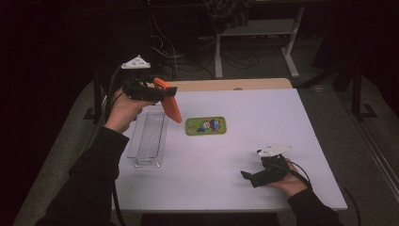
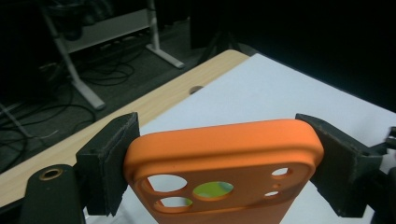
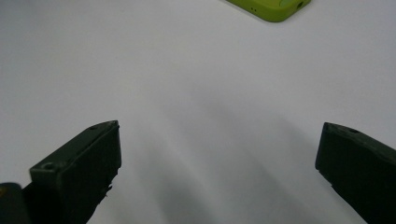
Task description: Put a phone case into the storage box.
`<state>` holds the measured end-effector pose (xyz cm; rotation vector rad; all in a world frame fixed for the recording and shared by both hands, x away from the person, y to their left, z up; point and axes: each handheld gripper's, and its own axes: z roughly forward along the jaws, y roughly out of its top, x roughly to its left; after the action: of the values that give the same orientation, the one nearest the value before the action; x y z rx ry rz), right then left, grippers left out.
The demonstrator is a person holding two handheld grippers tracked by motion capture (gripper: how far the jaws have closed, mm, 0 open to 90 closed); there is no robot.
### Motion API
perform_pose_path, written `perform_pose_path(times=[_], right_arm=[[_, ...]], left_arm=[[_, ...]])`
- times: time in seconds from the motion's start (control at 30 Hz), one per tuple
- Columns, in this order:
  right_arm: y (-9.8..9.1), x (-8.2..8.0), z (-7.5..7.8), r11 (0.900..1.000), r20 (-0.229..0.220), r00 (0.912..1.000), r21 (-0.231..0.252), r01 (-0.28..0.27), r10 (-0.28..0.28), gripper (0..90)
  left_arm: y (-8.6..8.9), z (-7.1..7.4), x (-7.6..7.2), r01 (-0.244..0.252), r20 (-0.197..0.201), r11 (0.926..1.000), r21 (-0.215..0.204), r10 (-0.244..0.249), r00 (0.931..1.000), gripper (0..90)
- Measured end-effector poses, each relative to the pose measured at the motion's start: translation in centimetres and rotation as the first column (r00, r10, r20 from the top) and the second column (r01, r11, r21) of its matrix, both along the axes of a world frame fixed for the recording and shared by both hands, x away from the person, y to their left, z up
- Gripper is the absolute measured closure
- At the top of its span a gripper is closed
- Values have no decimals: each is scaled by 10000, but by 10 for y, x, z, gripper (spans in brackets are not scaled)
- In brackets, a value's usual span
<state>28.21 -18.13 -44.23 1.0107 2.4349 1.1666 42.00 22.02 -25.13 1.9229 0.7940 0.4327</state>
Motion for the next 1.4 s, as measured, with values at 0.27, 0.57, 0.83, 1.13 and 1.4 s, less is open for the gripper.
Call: perform_pose_path(times=[0.27,0.57,0.83,1.13,1.4], right_arm=[[-3,-3,1,10000,148,9999,62,1,-2,0],[-2,-3,1,10000,104,9999,47,-49,49,0],[-1,-3,2,9999,169,9998,69,-97,96,0],[-1,-5,3,9998,77,9999,172,-92,91,0],[-1,-4,4,9998,186,9997,136,-176,173,0]], left_arm=[[25,2,13,-684,40,9969,387,683,9977,167],[40,-9,33,-1799,-154,9822,539,1809,9834,165],[41,-21,50,-2511,-256,9636,915,2544,9668,164],[36,-37,70,-3257,-480,9381,1179,3330,9417,163],[30,-55,85,-3650,-541,9092,2005,3823,9225,162]])
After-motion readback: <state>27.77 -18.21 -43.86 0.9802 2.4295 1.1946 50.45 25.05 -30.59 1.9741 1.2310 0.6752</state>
